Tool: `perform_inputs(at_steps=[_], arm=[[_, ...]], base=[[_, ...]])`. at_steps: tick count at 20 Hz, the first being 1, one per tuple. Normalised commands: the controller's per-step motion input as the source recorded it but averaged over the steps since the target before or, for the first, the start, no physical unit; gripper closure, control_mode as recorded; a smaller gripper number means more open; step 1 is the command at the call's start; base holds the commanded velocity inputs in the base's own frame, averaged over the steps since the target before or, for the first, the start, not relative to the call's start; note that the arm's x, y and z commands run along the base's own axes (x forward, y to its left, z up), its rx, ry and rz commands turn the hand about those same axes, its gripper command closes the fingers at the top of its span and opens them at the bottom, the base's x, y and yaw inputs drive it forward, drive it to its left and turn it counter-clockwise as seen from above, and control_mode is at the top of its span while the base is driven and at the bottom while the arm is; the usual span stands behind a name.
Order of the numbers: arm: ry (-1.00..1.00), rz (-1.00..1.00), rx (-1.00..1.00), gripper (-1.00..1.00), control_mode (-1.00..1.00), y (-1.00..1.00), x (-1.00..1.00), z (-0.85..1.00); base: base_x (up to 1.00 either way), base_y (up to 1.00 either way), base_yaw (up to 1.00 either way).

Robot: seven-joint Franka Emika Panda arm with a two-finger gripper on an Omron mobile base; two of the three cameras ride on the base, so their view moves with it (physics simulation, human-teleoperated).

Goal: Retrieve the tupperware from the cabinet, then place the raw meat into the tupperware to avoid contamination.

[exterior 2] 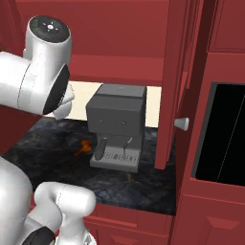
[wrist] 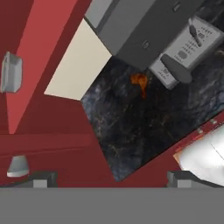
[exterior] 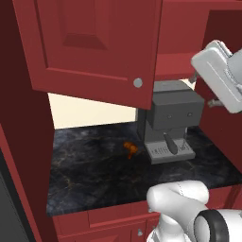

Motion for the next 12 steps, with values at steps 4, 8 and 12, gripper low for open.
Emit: perform_inputs(at_steps=[4,8,12], arm=[[0.11,0.03,0.28,-1.00,-1.00,-0.20,0.84,0.02],[0.16,0.03,0.18,-1.00,-1.00,-0.13,0.60,0.00],[0.19,0.02,-0.01,-1.00,-1.00,0.20,0.40,0.00]], base=[[0.00,0.00,0.00],[0.00,0.00,0.00],[0.00,0.00,0.00]])
